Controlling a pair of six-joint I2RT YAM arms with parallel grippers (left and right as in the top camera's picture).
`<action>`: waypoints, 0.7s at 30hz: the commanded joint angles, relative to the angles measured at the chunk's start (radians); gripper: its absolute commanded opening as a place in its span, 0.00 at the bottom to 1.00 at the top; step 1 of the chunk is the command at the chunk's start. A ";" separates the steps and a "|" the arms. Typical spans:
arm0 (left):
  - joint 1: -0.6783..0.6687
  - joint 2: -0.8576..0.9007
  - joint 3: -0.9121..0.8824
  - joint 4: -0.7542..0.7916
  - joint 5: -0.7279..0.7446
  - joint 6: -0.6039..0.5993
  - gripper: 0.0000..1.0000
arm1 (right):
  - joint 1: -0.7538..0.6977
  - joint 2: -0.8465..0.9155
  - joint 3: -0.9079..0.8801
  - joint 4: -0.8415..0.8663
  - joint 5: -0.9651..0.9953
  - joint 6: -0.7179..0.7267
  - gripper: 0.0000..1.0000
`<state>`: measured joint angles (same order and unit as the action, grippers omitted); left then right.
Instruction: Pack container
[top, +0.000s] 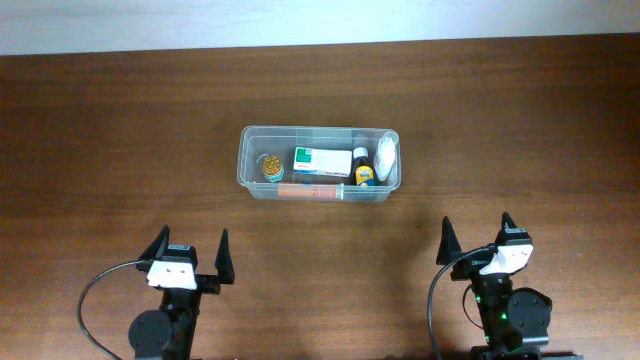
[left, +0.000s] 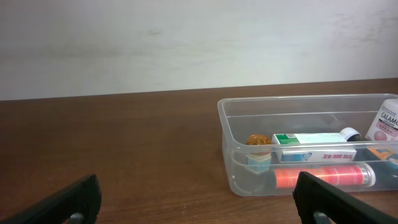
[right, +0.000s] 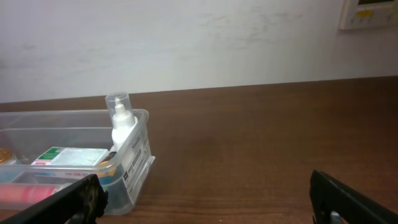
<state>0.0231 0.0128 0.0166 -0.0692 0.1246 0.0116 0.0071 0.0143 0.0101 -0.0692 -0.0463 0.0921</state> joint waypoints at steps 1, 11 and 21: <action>0.006 -0.008 -0.008 0.002 0.016 0.019 0.99 | -0.008 -0.011 -0.005 -0.007 0.005 -0.059 0.98; 0.006 -0.008 -0.008 0.002 0.016 0.019 0.99 | -0.008 -0.011 -0.005 -0.008 0.016 -0.071 0.98; 0.006 -0.008 -0.008 0.002 0.016 0.019 0.99 | -0.008 -0.011 -0.005 -0.008 0.016 -0.114 0.98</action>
<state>0.0231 0.0128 0.0166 -0.0689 0.1246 0.0113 0.0071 0.0143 0.0101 -0.0704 -0.0429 -0.0055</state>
